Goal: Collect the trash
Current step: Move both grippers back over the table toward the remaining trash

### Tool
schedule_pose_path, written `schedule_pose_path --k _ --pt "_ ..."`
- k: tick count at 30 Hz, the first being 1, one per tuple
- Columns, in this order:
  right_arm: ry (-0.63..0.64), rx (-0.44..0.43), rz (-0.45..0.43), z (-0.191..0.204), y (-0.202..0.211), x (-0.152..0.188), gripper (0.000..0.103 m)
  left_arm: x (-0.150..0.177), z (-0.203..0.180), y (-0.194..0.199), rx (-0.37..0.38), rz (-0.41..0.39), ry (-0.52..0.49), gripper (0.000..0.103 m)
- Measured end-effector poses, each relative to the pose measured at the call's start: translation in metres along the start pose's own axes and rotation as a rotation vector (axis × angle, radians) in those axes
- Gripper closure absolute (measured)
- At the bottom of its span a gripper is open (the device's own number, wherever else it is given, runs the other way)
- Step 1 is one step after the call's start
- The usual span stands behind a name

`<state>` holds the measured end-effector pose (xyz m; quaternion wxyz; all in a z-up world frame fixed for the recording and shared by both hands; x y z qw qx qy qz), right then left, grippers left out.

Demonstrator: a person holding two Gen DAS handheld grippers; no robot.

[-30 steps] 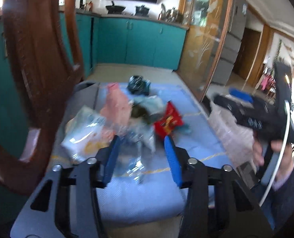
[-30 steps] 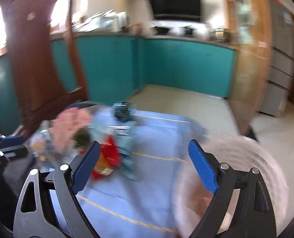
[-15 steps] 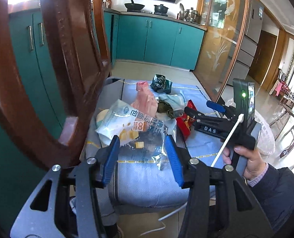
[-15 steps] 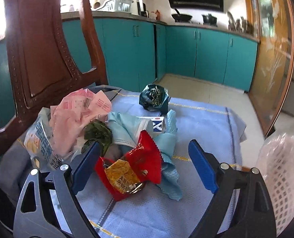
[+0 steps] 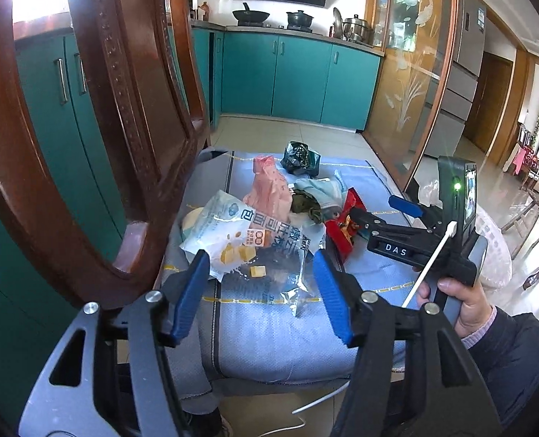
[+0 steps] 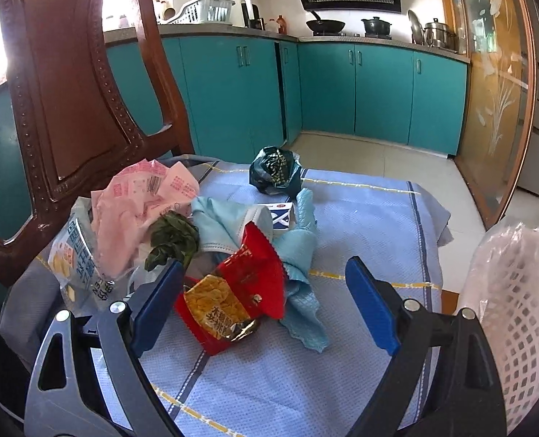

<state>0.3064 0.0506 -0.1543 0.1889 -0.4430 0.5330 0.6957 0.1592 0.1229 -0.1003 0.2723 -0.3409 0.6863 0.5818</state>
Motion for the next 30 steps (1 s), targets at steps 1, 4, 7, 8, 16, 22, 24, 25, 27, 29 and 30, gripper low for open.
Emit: schedule_pose_path --k 1,4,7,8,16,22,24,25,27,29,30 --pt "0.003 0.000 -0.001 0.000 0.000 0.000 0.015 0.000 0.000 0.000 -0.001 -0.001 -0.002 0.042" --pt "0.007 -0.004 -0.019 0.000 0.003 -0.001 0.015 -0.001 -0.002 0.002 -0.010 -0.009 -0.011 0.034" --pt "0.002 -0.027 -0.028 -0.002 0.008 0.001 0.015 -0.002 0.000 0.003 -0.012 -0.016 -0.008 0.034" --pt "0.001 -0.032 -0.029 -0.003 0.009 0.002 0.015 -0.003 0.001 0.003 -0.013 -0.020 -0.008 0.034" --pt "-0.123 -0.043 0.049 -0.028 -0.004 0.009 0.015 0.002 0.002 -0.010 -0.023 0.002 0.011 0.034" --pt "-0.059 -0.037 0.042 -0.010 -0.003 -0.001 0.015 0.001 -0.005 -0.018 -0.024 0.016 -0.002 0.034" --pt "-0.035 -0.019 0.051 -0.003 -0.008 -0.003 0.015 0.002 -0.006 -0.018 -0.025 0.020 -0.007 0.034" --pt "-0.032 -0.019 0.059 -0.001 -0.010 -0.002 0.015 0.003 -0.006 -0.018 -0.026 0.021 -0.009 0.034" --pt "-0.025 -0.026 0.077 0.005 -0.016 -0.001 0.015 0.003 -0.005 -0.017 -0.029 0.020 -0.014 0.034" --pt "-0.005 -0.023 0.100 0.010 -0.021 0.002 0.015 0.004 -0.003 -0.014 -0.030 0.019 -0.011 0.034" --pt "0.002 -0.021 0.105 0.012 -0.022 0.003 0.017 0.005 -0.002 -0.014 -0.029 0.019 -0.008 0.034"
Point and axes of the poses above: each gripper's, at about its wrist camera, not at the fingertips, and y roughly against the way its jaws point, z to its left, x to its underside, the point moved 9 cm from there along -y, roughly the way its jaws point, and after that the axes turned 10 degrees about x, right-handed, at the moved point
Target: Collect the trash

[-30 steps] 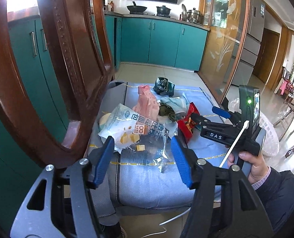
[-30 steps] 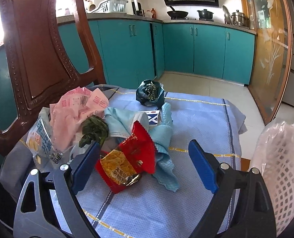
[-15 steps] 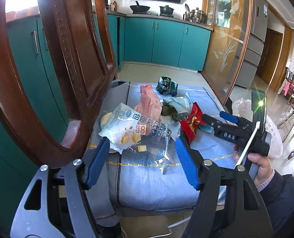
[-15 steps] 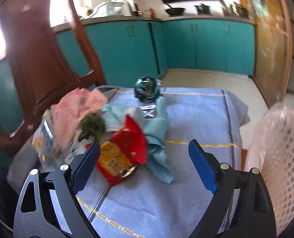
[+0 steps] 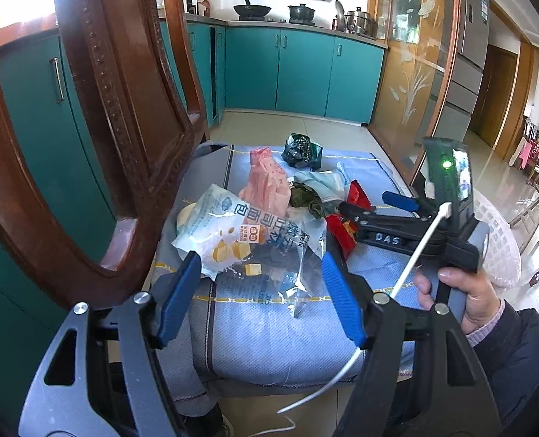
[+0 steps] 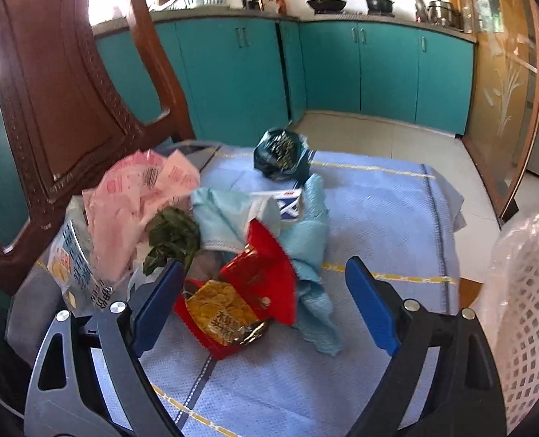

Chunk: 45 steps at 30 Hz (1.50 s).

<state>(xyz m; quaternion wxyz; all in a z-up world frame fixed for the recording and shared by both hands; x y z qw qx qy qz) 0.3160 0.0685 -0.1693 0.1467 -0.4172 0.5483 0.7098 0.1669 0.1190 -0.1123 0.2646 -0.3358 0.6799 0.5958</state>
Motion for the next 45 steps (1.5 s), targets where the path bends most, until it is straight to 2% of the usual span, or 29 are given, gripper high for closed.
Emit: schedule_pose_path --k 1,3,7,9,11,14,17,23,33,37,39,41,45 --pt "0.010 -0.006 0.005 0.003 -0.001 0.001 0.018 0.001 0.001 0.001 0.002 0.000 0.003 0.034" --pt "0.031 -0.015 0.017 0.009 -0.001 0.004 0.032 0.002 0.004 0.002 0.002 -0.001 0.008 0.034" --pt "0.064 -0.013 0.023 0.014 0.001 0.008 0.045 0.003 0.006 0.004 0.008 -0.005 0.016 0.033" --pt "0.074 -0.019 0.023 0.015 0.004 0.009 0.062 0.003 0.006 0.004 0.013 -0.006 0.018 0.033" --pt "0.082 -0.019 0.018 0.015 0.009 0.010 0.067 0.004 0.006 0.004 0.015 -0.006 0.018 0.033" --pt "0.082 -0.038 0.019 0.014 0.016 0.012 0.086 0.006 0.007 0.004 0.024 -0.007 0.024 0.034" --pt "0.091 -0.031 0.014 0.011 0.022 0.014 0.092 0.008 0.006 0.003 0.030 -0.004 0.028 0.033" --pt "0.081 -0.032 -0.001 0.002 0.037 0.014 0.098 0.011 0.004 0.001 0.042 -0.004 0.033 0.033" --pt "0.085 -0.046 -0.038 -0.010 0.069 0.014 0.099 0.016 0.008 -0.012 0.053 0.013 0.053 0.033" --pt "0.113 -0.046 -0.004 -0.007 0.065 0.024 0.099 0.002 0.010 -0.031 0.036 0.026 0.029 0.033" --pt "0.119 -0.058 0.008 -0.005 0.064 0.027 0.099 -0.007 0.013 -0.045 0.013 0.038 0.014 0.028" --pt "0.134 -0.068 0.014 -0.001 0.063 0.028 0.099 -0.010 0.019 -0.063 -0.009 0.087 0.047 0.027" --pt "0.152 -0.075 0.024 0.003 0.062 0.032 0.099 -0.011 0.033 -0.092 -0.019 0.151 0.200 0.017"
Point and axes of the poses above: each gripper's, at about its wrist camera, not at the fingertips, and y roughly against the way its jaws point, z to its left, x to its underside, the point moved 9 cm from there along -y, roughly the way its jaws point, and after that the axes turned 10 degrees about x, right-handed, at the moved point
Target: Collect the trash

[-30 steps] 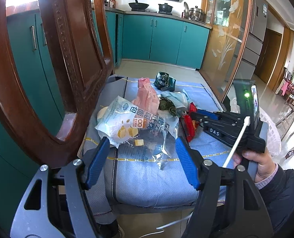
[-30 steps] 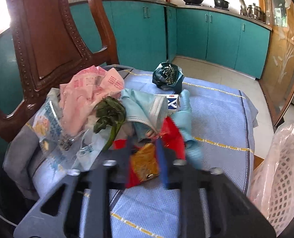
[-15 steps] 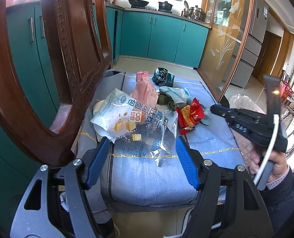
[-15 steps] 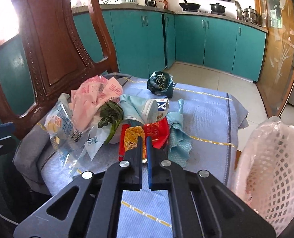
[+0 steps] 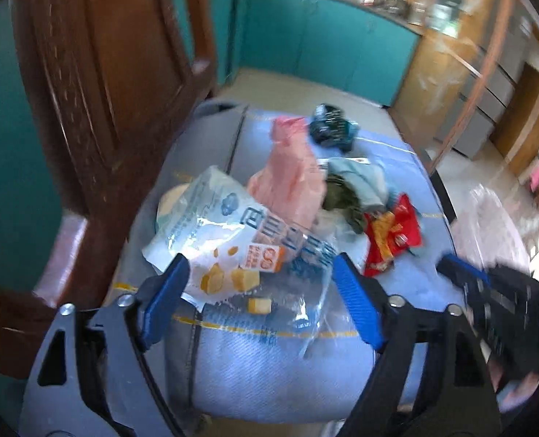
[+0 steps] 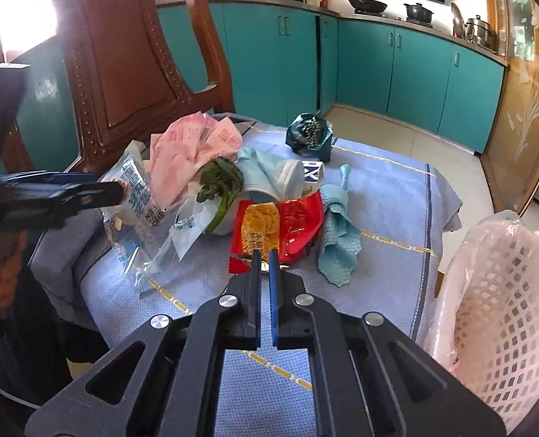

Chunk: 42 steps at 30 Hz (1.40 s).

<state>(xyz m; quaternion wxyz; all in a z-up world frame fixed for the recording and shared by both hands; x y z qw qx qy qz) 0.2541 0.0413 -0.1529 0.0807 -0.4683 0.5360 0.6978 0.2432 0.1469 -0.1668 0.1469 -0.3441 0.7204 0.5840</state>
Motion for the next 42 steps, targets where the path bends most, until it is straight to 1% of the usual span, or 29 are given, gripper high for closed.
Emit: schedule_pose_path --k 2,4,5,7,8,9,10,11,13,14,15,16,17,19,20,21,22,23,25,31,33,37,42 --pt "0.013 0.008 0.010 0.001 -0.002 0.003 0.099 -0.003 0.000 -0.006 0.009 0.003 0.034 0.016" --pt "0.021 0.014 0.018 0.002 -0.004 0.005 0.099 -0.005 -0.002 -0.012 -0.025 0.006 0.023 0.012" --pt "0.023 0.017 0.021 0.002 -0.005 0.006 0.099 -0.005 -0.003 -0.015 -0.038 0.010 0.015 0.011" --pt "0.023 0.019 0.024 0.002 -0.006 0.007 0.099 -0.004 -0.005 -0.021 -0.061 0.026 0.002 0.011" --pt "0.022 0.019 0.024 0.002 -0.006 0.006 0.099 -0.004 -0.006 -0.025 -0.061 0.031 0.002 0.011" --pt "0.020 0.019 0.025 0.001 -0.006 0.006 0.098 -0.003 -0.007 -0.026 -0.059 0.034 0.007 0.014" --pt "0.018 0.020 0.026 0.000 -0.006 0.006 0.098 0.000 -0.007 -0.026 -0.057 0.038 0.014 0.022" --pt "0.016 0.020 0.026 0.000 -0.006 0.006 0.098 0.003 -0.007 -0.027 -0.052 0.046 0.021 0.027" --pt "0.017 0.023 0.029 -0.001 -0.007 0.006 0.098 0.009 -0.008 -0.025 -0.037 0.053 0.027 0.043" --pt "0.018 0.028 0.028 -0.001 -0.008 0.006 0.098 0.012 -0.009 -0.023 -0.030 0.053 0.023 0.048" --pt "0.019 0.028 0.030 0.000 -0.008 0.007 0.097 0.015 -0.010 -0.021 -0.026 0.054 0.019 0.058" --pt "0.018 0.029 0.031 0.000 -0.009 0.007 0.097 0.017 -0.011 -0.019 -0.018 0.052 0.016 0.065" --pt "0.017 0.031 0.032 0.000 -0.010 0.007 0.094 0.019 -0.012 -0.016 -0.011 0.048 0.011 0.068" --pt "0.008 0.036 0.031 -0.002 -0.010 0.006 0.079 0.022 -0.014 -0.011 -0.008 0.038 -0.011 0.080" --pt "-0.001 0.040 0.028 -0.003 -0.009 0.005 0.064 0.023 -0.015 -0.008 -0.005 0.032 -0.019 0.083" --pt "-0.009 0.041 0.023 -0.004 -0.009 0.004 0.051 0.025 -0.016 -0.004 -0.001 0.024 -0.030 0.090" --pt "-0.020 0.041 0.015 -0.005 -0.007 0.003 0.048 0.025 -0.016 -0.001 -0.001 0.017 -0.037 0.092" --pt "-0.027 0.037 0.011 -0.006 -0.006 0.002 0.045 0.026 -0.017 0.004 -0.003 0.004 -0.046 0.093" --pt "-0.034 0.037 0.007 -0.007 -0.005 0.001 0.043 0.026 -0.016 0.014 -0.004 -0.024 -0.064 0.095" --pt "-0.037 0.052 0.005 -0.008 -0.007 0.001 0.037 0.023 -0.015 0.048 0.006 -0.104 -0.087 0.097" --pt "-0.035 0.059 0.001 -0.009 -0.006 0.001 0.032 0.019 -0.018 0.059 0.010 -0.137 -0.099 0.097" --pt "-0.040 0.063 0.001 -0.009 -0.007 0.001 0.030 0.011 -0.023 0.079 0.008 -0.207 -0.135 0.097" --pt "-0.046 0.065 -0.002 -0.011 -0.007 0.000 0.029 0.006 -0.030 0.095 0.018 -0.263 -0.169 0.097"
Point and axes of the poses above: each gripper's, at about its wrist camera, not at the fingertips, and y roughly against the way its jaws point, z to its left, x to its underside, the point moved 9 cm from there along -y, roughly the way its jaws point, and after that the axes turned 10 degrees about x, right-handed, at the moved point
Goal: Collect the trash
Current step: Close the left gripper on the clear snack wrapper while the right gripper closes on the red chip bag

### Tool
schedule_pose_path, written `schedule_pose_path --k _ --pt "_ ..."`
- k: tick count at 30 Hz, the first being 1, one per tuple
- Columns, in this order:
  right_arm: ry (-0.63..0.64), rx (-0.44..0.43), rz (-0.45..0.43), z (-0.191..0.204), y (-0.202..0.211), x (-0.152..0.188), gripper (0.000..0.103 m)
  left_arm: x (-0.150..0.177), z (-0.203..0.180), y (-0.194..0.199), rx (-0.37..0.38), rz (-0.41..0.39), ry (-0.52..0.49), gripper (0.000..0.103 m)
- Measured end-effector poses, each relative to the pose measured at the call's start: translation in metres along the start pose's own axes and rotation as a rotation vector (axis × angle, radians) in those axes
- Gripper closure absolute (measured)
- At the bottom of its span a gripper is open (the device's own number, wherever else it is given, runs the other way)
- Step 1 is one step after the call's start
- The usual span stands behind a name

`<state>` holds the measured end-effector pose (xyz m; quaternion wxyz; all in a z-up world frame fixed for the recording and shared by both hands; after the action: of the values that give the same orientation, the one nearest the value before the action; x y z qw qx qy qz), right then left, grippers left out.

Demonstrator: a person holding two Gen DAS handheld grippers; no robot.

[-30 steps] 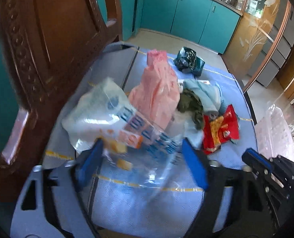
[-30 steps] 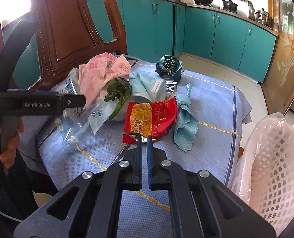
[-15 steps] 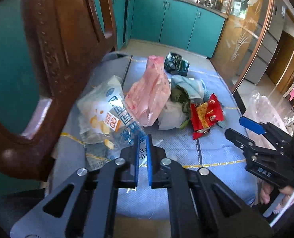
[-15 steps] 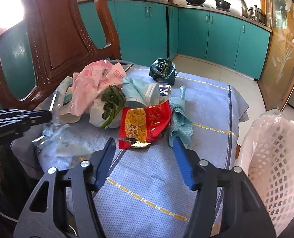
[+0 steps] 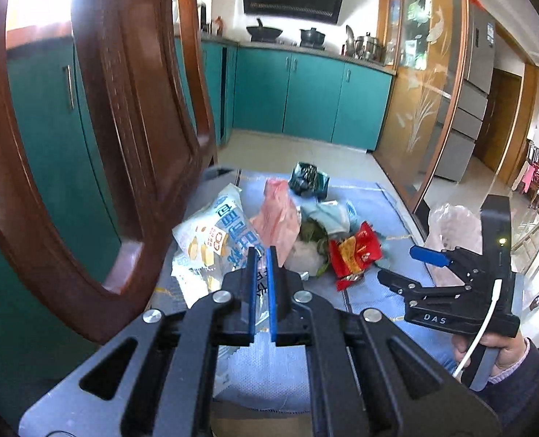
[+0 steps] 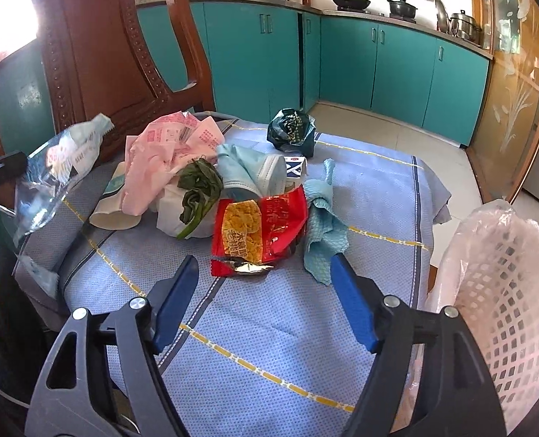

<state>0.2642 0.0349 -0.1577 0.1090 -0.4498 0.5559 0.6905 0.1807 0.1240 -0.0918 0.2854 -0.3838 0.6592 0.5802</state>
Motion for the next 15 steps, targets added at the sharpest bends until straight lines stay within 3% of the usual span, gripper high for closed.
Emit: schedule_pose_path --k 10,15 --pt "0.048 0.018 -0.047 0.0062 0.0096 -0.0042 0.027 -0.0044 -0.0028 0.0063 0.000 -0.027 -0.006 0.097" --pt "0.063 0.038 -0.052 0.0058 0.0087 -0.0042 0.020 -0.0026 -0.0017 0.0058 -0.005 -0.019 -0.009 0.097"
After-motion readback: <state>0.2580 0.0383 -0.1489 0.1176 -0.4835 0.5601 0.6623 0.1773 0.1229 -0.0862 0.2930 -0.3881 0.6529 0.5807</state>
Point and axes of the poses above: each gripper's, at about its wrist camera, not at the fingertips, and y roughly against the way its jaws point, z to its left, x to its underside, the point moved 9 cm from there along -y, roughly the way its jaws point, and after that the axes turned 10 degrees about x, right-handed, at the moved point
